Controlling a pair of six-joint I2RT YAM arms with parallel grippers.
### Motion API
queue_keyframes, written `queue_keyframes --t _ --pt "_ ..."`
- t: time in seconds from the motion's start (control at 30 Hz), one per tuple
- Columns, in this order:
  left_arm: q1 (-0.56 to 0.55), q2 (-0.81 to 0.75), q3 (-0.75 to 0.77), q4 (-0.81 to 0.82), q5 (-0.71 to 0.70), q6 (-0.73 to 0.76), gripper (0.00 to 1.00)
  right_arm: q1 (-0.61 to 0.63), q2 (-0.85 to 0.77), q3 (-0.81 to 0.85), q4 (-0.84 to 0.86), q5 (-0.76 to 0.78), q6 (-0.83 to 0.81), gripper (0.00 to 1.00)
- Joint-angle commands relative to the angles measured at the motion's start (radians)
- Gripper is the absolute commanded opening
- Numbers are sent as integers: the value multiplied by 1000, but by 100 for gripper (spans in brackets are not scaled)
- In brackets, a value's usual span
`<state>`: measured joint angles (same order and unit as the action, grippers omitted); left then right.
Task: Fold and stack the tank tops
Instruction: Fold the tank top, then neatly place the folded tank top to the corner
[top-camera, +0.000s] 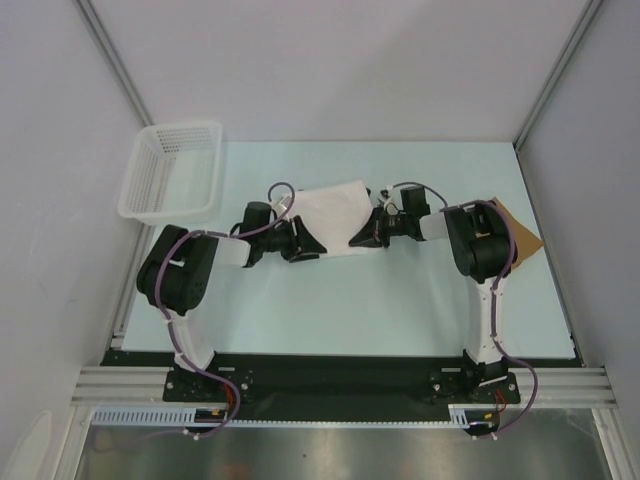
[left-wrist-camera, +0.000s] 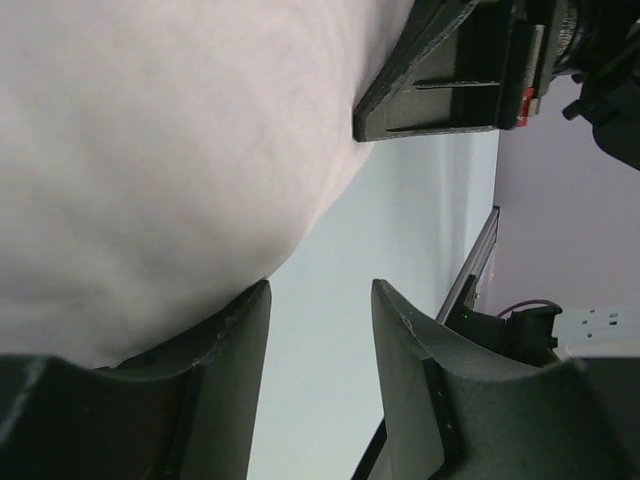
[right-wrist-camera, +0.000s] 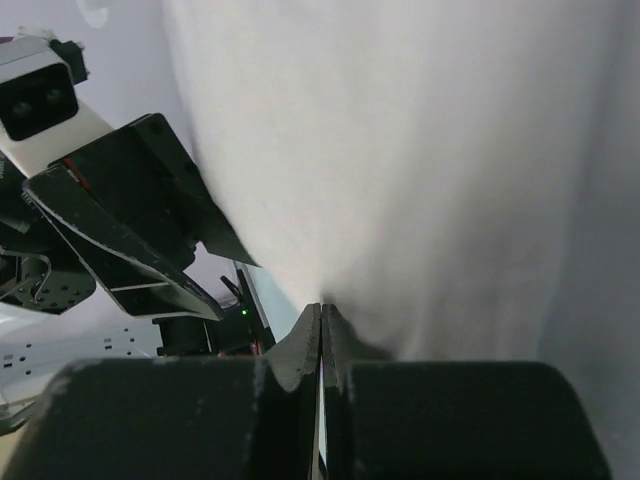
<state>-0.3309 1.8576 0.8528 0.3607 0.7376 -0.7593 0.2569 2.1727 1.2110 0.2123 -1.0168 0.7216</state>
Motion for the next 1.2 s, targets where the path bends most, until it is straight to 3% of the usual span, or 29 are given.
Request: queue_keyframes --t 0.0,0.2,0.43,0.5,0.73,0.83,1.0,1.17 --pt "45 14 -38 99 35 9 50 -22 48 -11 -21 11 -16 0" --pt "176 80 -164 290 66 -83 47 -64 41 -27 -77 76 -51 0" --pt "176 -118 -187 51 -46 44 50 -105 -56 -73 -99 135 -62 1" --pt "170 -202 -182 -24 -116 78 54 -105 -120 -71 -140 190 -92 6" --pt "142 -333 -112 -302 -391 156 75 -104 -284 -38 -329 423 -191 55" --pt "142 -325 -69 -336 -475 150 82 -88 -281 30 -413 539 -246 67" --pt "138 -232 28 -351 -535 153 83 -35 -147 283 -575 701 -327 72" --pt "119 -118 158 -353 -535 166 79 24 -28 456 -672 796 -350 68"
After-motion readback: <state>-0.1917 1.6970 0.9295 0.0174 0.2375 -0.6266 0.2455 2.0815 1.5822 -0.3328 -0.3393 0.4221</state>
